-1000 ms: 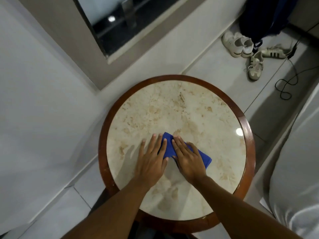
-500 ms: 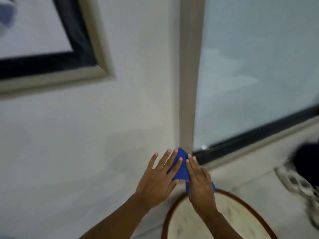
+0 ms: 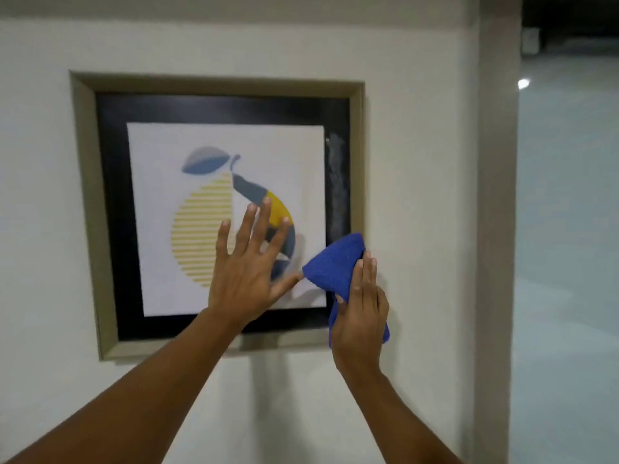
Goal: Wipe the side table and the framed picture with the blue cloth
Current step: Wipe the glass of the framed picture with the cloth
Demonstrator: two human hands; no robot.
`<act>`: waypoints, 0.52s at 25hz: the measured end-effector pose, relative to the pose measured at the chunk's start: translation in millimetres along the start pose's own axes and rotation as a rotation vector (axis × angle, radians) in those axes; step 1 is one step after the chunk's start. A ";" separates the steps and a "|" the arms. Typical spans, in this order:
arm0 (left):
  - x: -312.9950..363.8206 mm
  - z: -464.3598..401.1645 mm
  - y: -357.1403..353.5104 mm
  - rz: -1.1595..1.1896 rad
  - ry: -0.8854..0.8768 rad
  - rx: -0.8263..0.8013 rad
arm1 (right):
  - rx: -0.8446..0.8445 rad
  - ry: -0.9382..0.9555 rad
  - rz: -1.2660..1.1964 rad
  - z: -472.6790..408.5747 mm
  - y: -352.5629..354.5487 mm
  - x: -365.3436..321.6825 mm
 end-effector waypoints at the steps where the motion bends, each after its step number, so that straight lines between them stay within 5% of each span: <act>1: -17.4 -10.1 -1.5 -0.015 0.025 -0.025 | -0.017 -0.023 0.037 -8.0 -13.0 -5.7; 13: -44.1 -17.4 -24.1 0.033 -0.019 0.087 | 0.007 0.081 0.207 -63.7 -49.7 -22.4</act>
Point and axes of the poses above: each hand's wrist, its own z-axis away from the middle knuckle, its own y-axis out of the back of the hand, x = y × z, the point moved 5 cm from there along -z, towards the middle knuckle, and after that the axes turned 1 degree about -x, right-handed, at the moved point
